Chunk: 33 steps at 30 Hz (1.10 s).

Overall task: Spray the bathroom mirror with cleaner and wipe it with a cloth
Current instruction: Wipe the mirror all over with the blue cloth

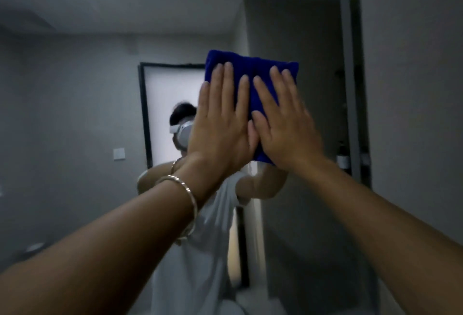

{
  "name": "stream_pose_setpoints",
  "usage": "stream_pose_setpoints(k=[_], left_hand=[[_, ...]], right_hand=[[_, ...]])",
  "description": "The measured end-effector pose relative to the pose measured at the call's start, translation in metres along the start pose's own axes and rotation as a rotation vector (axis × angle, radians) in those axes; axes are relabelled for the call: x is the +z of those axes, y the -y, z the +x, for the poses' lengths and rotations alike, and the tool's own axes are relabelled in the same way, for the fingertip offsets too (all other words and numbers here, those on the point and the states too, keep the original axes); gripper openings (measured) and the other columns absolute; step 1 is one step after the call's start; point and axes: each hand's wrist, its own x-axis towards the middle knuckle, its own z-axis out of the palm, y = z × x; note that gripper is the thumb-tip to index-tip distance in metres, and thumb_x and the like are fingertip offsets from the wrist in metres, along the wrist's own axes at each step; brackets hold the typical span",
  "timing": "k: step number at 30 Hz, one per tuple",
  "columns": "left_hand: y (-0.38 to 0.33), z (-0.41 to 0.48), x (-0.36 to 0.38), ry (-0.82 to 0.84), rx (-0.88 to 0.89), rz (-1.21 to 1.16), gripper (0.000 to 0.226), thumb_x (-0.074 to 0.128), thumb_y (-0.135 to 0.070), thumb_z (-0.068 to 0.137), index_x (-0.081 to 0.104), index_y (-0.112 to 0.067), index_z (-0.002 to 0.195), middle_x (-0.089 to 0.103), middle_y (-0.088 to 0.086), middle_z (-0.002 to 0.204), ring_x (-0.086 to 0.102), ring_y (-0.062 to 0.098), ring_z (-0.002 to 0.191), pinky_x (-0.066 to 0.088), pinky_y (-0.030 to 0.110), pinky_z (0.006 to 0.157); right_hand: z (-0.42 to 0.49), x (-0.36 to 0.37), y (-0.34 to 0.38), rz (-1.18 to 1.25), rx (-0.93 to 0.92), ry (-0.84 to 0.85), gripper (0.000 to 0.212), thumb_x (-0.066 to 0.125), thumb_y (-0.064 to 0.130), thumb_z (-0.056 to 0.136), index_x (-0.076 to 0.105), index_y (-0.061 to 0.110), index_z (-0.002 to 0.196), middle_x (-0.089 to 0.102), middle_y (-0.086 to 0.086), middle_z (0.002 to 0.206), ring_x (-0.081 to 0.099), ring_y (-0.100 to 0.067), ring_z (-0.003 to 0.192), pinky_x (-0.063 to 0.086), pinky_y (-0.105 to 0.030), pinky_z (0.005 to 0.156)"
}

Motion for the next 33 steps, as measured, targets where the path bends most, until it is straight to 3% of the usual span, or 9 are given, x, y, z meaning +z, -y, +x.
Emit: stream_pose_setpoints(k=[5,8,15,23,27,33], left_hand=[[-0.069,-0.005,0.01,0.097,0.104,-0.036,0.064,0.008,-0.041,0.095,0.004,-0.004,0.148,0.0,0.023,0.155,-0.001,0.036,0.144,0.0,0.047,0.116],[-0.095,-0.02,0.018,0.131,0.146,-0.085,0.063,0.014,-0.04,0.097,0.006,-0.004,0.148,0.002,0.022,0.155,0.0,0.034,0.144,0.001,0.046,0.116],[-0.09,-0.074,0.021,0.153,0.268,-0.026,0.06,0.017,-0.039,0.099,0.014,-0.006,0.148,0.011,0.018,0.155,0.008,0.031,0.144,0.004,0.042,0.116],[0.029,-0.151,0.009,0.167,0.252,0.006,0.06,0.02,-0.039,0.098,0.016,-0.005,0.147,0.007,0.019,0.152,0.014,0.032,0.143,0.013,0.044,0.117],[0.106,-0.184,-0.008,0.166,0.202,0.076,0.061,0.024,-0.039,0.097,0.02,-0.004,0.146,0.015,0.022,0.151,0.018,0.034,0.141,0.021,0.047,0.115],[0.231,-0.24,-0.033,0.176,0.058,0.214,0.062,0.022,-0.039,0.097,0.015,-0.004,0.147,0.013,0.021,0.152,0.016,0.032,0.142,0.018,0.044,0.116]], right_hand=[[-0.054,0.004,-0.059,0.021,0.108,-0.016,0.06,0.013,0.045,0.096,0.007,0.021,0.151,0.001,-0.007,0.16,-0.009,-0.015,0.143,0.006,-0.037,0.112],[-0.088,0.009,-0.073,-0.005,0.138,-0.037,0.058,0.017,0.04,0.098,0.012,0.015,0.151,0.008,-0.016,0.158,0.001,-0.027,0.145,0.012,-0.043,0.11],[-0.144,0.024,-0.046,-0.005,0.204,-0.036,0.058,0.025,0.032,0.098,0.016,0.007,0.148,0.009,-0.028,0.154,0.005,-0.04,0.142,0.014,-0.056,0.111],[-0.147,0.057,0.082,0.053,0.113,0.037,0.061,0.023,0.035,0.098,0.008,0.008,0.151,0.001,-0.025,0.155,-0.004,-0.039,0.144,-0.002,-0.05,0.117],[-0.127,0.068,0.163,0.089,0.053,0.047,0.061,0.022,0.037,0.098,0.005,0.012,0.151,0.004,-0.024,0.156,-0.002,-0.037,0.144,0.001,-0.052,0.117],[-0.091,0.085,0.299,0.124,-0.067,0.053,0.061,0.023,0.038,0.095,0.011,0.011,0.149,0.011,-0.02,0.156,0.004,-0.036,0.143,0.003,-0.05,0.115]])
